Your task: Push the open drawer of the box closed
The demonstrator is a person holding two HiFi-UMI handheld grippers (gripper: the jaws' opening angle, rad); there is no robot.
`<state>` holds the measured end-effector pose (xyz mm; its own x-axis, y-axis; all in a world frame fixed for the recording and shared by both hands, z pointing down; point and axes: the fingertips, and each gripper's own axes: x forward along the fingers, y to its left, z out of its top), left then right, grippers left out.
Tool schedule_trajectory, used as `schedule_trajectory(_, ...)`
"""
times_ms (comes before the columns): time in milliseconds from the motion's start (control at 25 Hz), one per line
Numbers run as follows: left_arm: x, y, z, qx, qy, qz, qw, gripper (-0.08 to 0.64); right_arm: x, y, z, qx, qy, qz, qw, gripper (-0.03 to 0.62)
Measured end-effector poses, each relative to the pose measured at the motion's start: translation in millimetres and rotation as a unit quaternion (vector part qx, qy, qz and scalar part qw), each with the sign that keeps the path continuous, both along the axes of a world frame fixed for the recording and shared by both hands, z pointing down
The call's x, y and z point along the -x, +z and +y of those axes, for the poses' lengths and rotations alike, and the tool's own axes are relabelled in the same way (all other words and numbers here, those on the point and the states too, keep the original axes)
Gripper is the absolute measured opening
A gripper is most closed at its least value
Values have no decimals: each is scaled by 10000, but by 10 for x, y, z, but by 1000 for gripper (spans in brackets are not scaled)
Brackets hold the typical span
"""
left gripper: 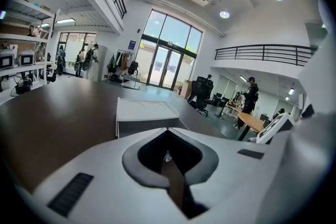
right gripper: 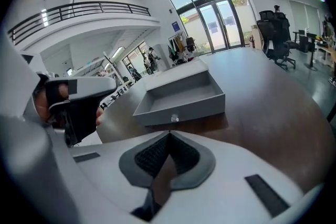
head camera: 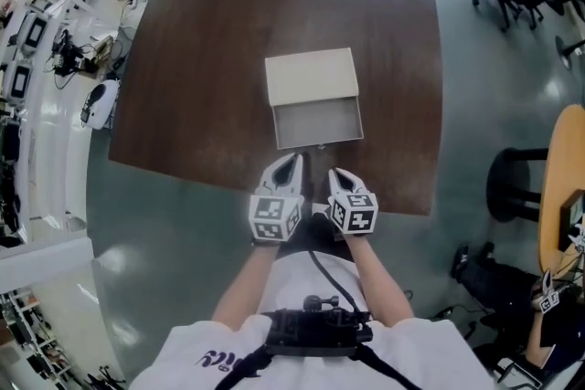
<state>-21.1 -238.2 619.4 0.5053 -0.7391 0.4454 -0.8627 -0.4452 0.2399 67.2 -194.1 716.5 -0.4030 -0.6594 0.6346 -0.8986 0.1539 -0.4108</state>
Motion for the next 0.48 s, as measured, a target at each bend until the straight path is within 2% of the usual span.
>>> schedule_trajectory(320, -70, 122, -29, 138, 51, 21, 9999, 11, -54, 257, -183, 133, -142, 696, 9974, 5)
schedule_trajectory(480, -98, 119, -63, 185, 60, 25, 9998, 11, -62, 303, -316, 159, -106, 839, 9963, 6)
